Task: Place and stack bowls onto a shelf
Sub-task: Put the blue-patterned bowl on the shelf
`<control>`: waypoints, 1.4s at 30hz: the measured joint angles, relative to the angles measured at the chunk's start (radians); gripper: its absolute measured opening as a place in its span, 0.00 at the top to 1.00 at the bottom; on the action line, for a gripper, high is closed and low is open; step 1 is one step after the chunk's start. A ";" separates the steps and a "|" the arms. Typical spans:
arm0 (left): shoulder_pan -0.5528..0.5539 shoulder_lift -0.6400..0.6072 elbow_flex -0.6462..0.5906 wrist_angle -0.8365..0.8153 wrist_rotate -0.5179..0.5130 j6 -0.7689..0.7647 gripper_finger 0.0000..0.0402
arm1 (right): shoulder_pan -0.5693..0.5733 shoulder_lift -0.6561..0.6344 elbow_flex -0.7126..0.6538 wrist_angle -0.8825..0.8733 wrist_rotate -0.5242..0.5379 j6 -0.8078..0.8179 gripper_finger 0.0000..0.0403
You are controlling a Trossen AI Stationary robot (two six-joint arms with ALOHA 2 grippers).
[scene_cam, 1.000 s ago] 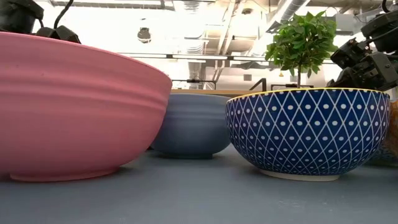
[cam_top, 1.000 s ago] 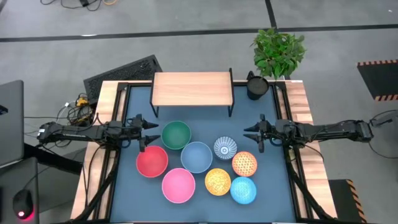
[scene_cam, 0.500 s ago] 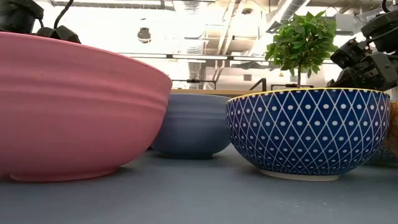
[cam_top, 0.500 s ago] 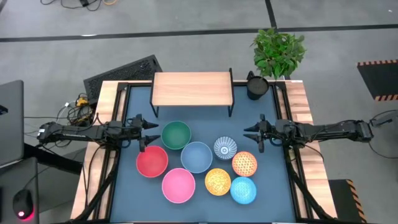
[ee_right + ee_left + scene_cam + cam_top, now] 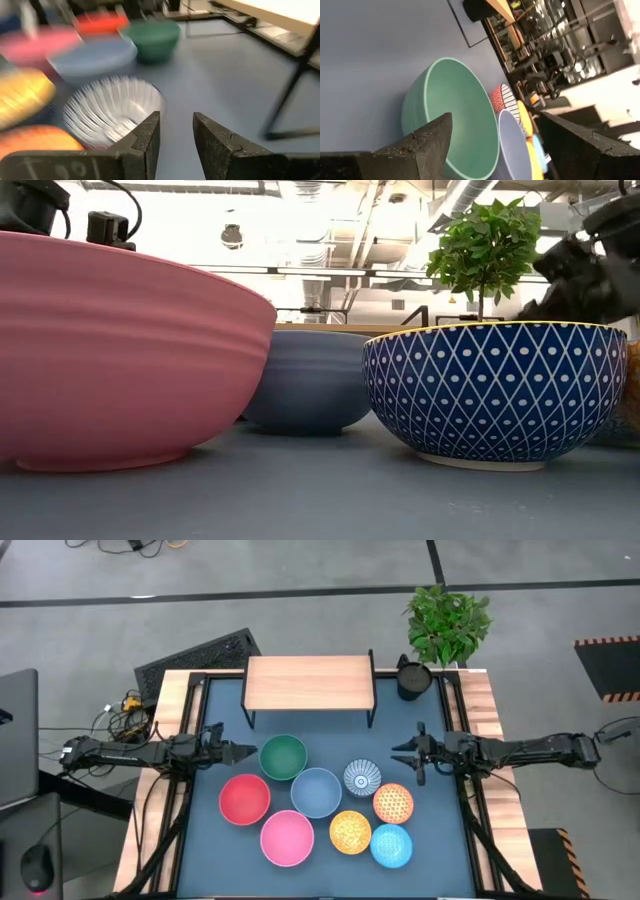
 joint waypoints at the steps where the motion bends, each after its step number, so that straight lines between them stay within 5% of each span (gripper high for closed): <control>1: 0.000 0.000 0.000 -0.001 -0.006 -0.005 0.29 | 0.005 0.000 0.000 0.038 -0.014 0.076 0.65; 6: 0.000 0.000 0.000 0.004 -0.075 -0.045 0.29 | 0.020 0.000 0.001 0.186 -0.025 0.352 0.65; 14: 0.000 0.000 0.000 0.005 -0.096 -0.022 0.29 | 0.041 0.000 0.011 0.300 -0.025 0.443 0.65; 19: 0.000 0.000 0.000 0.006 -0.107 -0.078 0.29 | 0.044 0.000 0.012 0.297 -0.025 0.657 0.65; 27: 0.001 0.000 0.000 0.018 -0.269 -0.171 0.29 | 0.036 0.000 0.014 0.291 0.000 0.732 0.65; 33: 0.002 0.000 0.000 0.168 -0.386 -0.213 0.29 | 0.027 0.000 0.015 0.363 0.055 0.943 0.65; 38: 0.002 0.001 0.037 0.434 -0.260 -0.107 0.29 | 0.023 0.002 0.128 0.421 0.004 0.847 0.65; 42: 0.001 -0.001 0.175 0.466 -0.172 -0.008 0.29 | 0.023 0.046 0.333 0.246 -0.003 0.642 0.65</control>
